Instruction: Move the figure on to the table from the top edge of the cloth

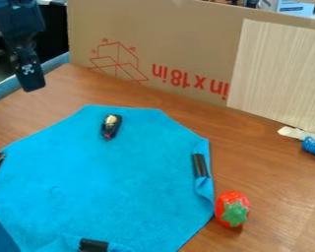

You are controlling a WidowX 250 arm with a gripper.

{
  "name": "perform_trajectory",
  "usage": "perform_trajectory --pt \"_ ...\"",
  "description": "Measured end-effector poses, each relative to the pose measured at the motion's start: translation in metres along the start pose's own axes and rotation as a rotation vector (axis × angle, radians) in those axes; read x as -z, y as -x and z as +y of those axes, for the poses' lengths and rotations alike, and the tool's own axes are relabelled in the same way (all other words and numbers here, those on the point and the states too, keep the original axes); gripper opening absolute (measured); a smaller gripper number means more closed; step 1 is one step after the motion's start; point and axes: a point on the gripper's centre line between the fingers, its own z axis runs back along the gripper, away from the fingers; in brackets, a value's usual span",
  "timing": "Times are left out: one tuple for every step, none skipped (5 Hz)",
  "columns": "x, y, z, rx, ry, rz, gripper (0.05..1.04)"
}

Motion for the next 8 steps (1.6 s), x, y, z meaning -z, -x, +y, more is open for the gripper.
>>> perform_trajectory --pt "0.009 0.001 -0.003 -0.015 0.026 0.013 1.000" --pt "0.020 -0.014 -0.014 -0.178 0.008 0.008 1.000" --pt "0.029 -0.028 -0.022 -0.315 -0.043 -0.001 1.000" --pt "0.041 -0.043 -0.024 -0.469 -0.065 -0.023 0.999" --pt "0.059 -0.055 -0.028 -0.581 -0.052 0.006 1.000" --pt "0.079 -0.063 -0.022 -0.738 -0.035 0.057 1.000" --pt "0.094 -0.068 -0.014 -0.851 -0.024 0.111 0.999" --pt "0.100 -0.065 -0.001 -0.945 -0.026 0.122 1.000"
